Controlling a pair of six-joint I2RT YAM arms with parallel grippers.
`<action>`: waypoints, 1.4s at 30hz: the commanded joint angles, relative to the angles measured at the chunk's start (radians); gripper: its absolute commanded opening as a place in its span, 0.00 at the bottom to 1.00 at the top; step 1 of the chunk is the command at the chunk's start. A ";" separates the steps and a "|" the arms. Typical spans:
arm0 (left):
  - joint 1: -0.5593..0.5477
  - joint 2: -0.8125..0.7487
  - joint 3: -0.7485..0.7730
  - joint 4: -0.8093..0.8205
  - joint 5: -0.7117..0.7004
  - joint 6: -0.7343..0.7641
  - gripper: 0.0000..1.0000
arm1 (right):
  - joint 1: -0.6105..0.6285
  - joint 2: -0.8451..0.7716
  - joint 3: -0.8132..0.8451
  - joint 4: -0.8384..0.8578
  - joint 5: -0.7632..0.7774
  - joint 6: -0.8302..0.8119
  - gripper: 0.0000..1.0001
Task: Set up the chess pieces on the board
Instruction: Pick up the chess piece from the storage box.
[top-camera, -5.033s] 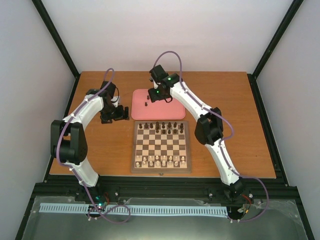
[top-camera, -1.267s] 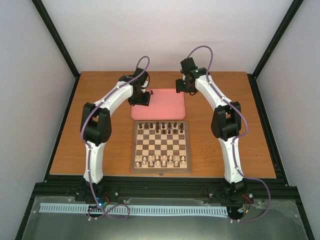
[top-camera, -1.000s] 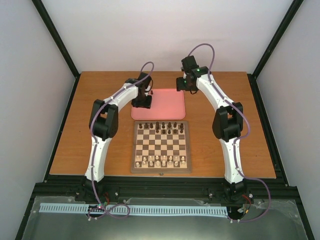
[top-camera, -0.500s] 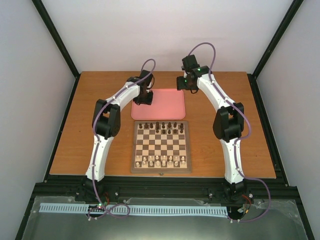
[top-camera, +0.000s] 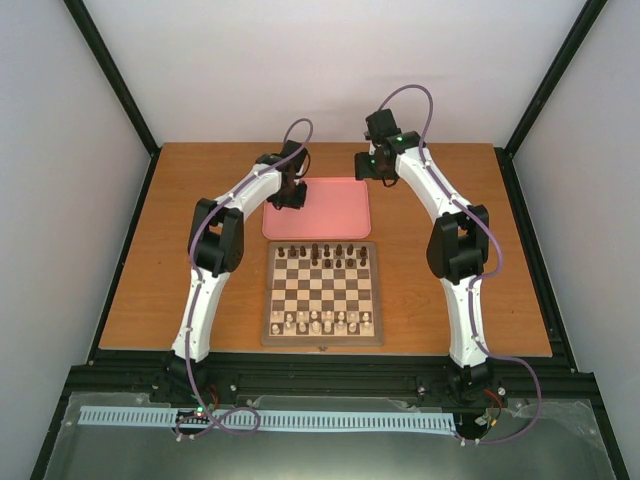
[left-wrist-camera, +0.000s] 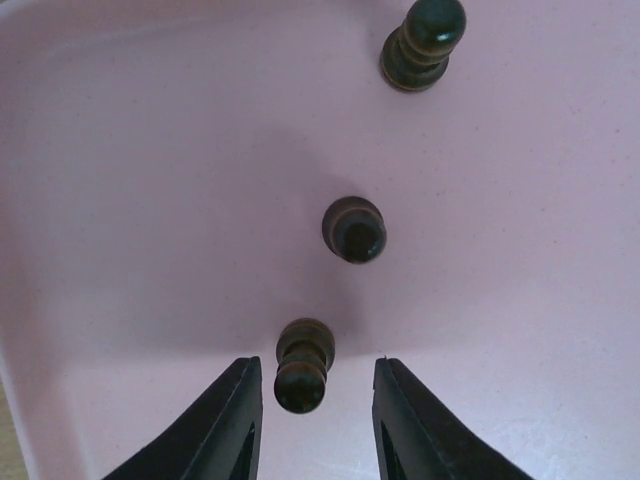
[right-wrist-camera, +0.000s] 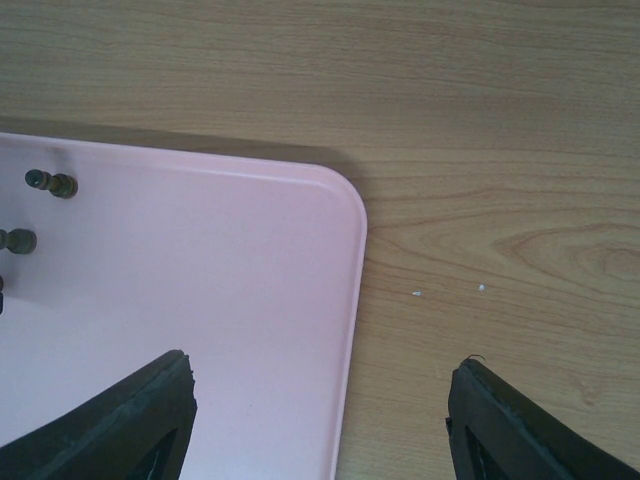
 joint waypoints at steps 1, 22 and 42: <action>0.006 0.014 0.045 0.003 -0.011 0.009 0.32 | -0.010 -0.006 -0.005 0.004 -0.003 -0.004 0.69; 0.006 0.016 0.039 0.010 -0.020 0.009 0.14 | -0.010 -0.001 -0.031 0.000 -0.007 -0.004 0.69; 0.001 -0.418 -0.277 -0.024 0.070 0.030 0.10 | -0.012 -0.015 -0.058 0.009 0.008 -0.003 0.69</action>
